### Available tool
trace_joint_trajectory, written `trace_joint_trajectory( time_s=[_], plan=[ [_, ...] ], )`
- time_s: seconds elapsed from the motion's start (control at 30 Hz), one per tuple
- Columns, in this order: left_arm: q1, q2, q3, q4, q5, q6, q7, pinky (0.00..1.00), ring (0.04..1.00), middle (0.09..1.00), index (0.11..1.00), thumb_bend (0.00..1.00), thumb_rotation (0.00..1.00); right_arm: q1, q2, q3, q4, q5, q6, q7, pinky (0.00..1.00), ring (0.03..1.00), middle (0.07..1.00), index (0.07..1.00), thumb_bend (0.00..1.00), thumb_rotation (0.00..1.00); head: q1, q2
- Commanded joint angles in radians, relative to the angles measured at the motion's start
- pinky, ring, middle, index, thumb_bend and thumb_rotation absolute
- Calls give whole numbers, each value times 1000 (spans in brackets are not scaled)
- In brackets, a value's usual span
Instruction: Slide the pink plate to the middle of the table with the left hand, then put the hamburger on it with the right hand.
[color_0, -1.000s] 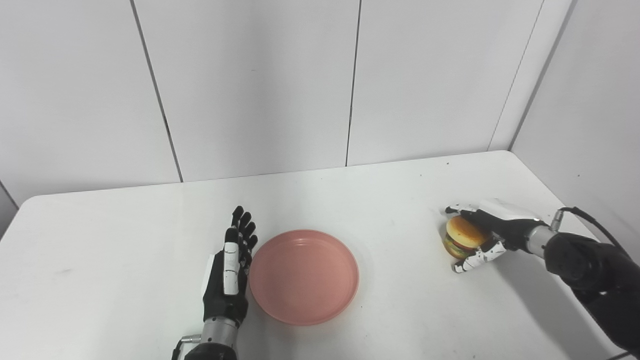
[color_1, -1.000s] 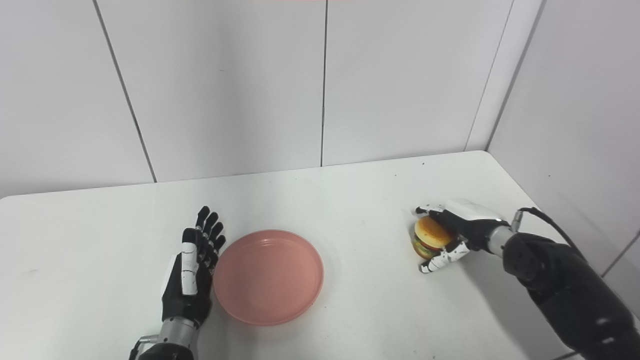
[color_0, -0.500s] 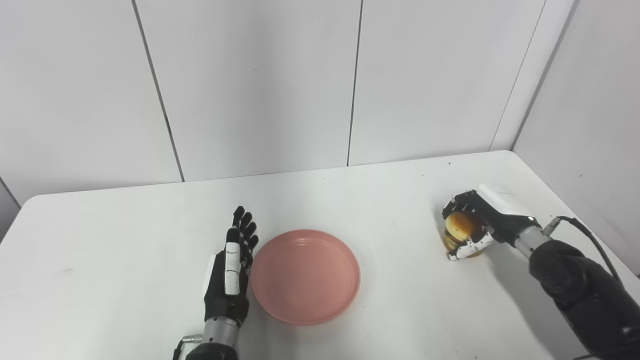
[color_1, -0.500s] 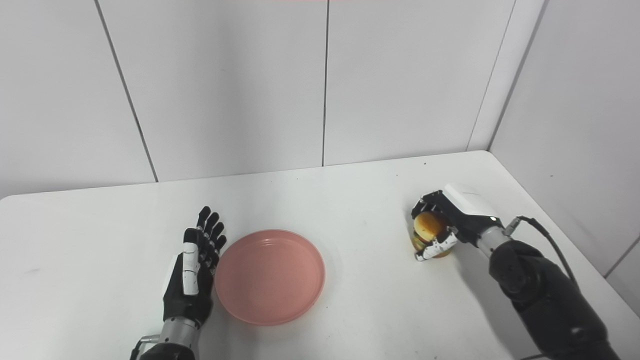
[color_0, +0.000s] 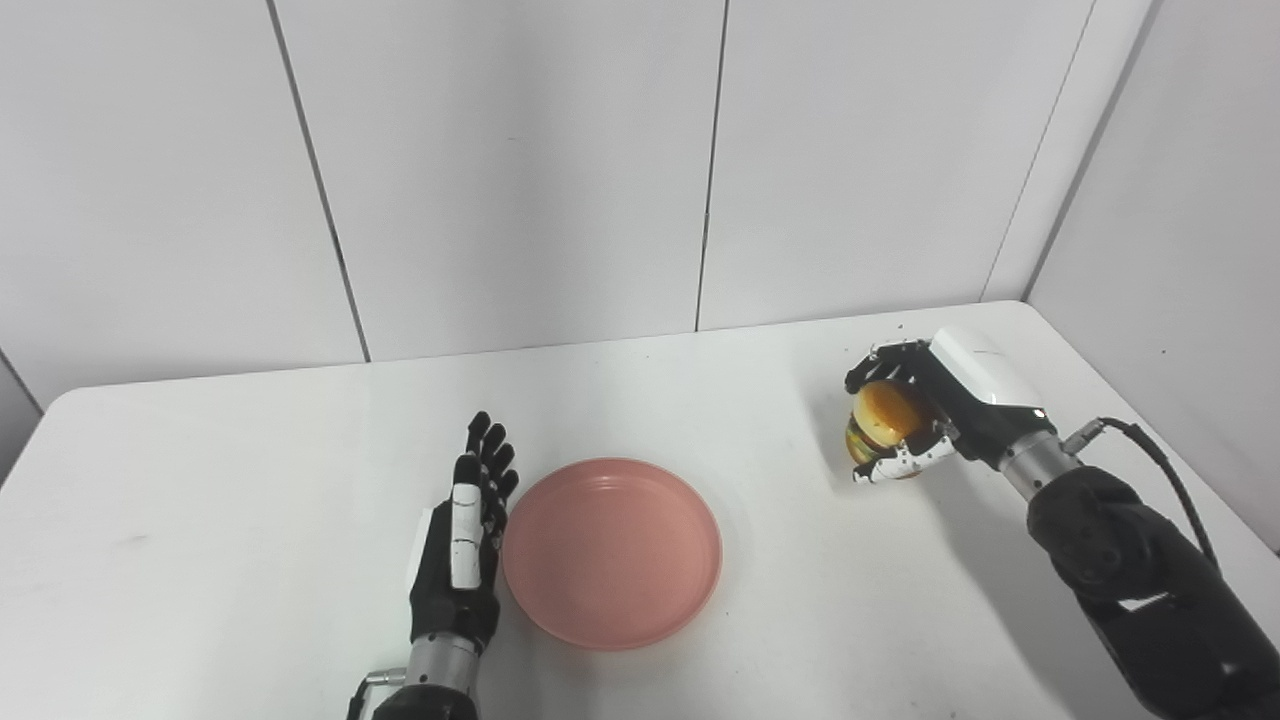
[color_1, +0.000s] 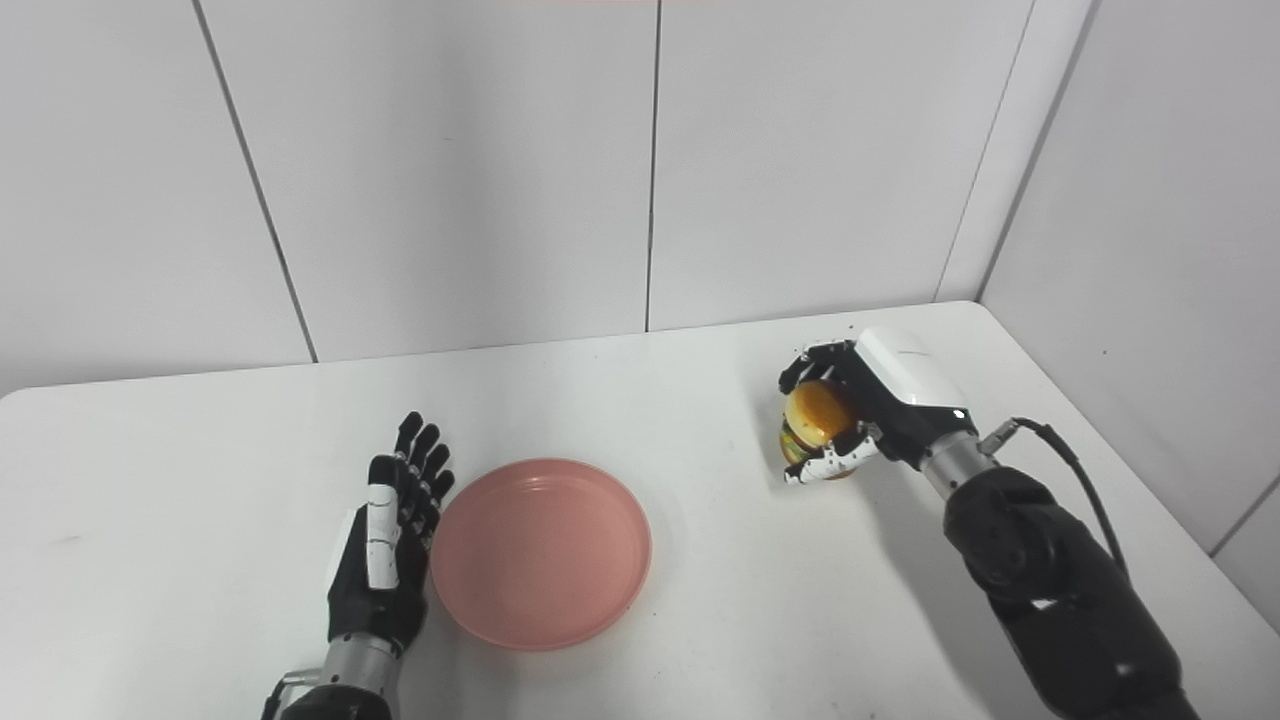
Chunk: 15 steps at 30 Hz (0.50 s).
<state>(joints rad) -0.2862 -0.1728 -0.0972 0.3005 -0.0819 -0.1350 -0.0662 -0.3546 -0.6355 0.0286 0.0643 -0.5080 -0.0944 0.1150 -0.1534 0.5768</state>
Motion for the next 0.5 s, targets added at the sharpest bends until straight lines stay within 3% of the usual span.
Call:
trace_joint_trajectory(
  time_s=[0.0,0.1,0.3,0.47],
  plan=[
    [46,-1,-3,39,5,1,-3,1000,1000,1000,1000,780,1000,-50,2,-3,-67,12,-9,0,405,427,488,513,516,0,12,0],
    [49,-6,-3,36,7,4,2,1000,1000,1000,1000,780,1000,-69,37,19,-118,23,1,32,463,454,491,497,517,0,37,-4],
    [46,-30,0,60,27,-27,38,1000,1000,1000,1000,773,1000,-122,99,84,-216,23,10,113,458,448,486,503,516,0,124,-8],
    [55,-44,-14,58,55,-34,69,1000,993,996,997,756,1000,-161,164,151,-227,16,1,162,412,434,474,513,517,0,201,-10]
  ],
)
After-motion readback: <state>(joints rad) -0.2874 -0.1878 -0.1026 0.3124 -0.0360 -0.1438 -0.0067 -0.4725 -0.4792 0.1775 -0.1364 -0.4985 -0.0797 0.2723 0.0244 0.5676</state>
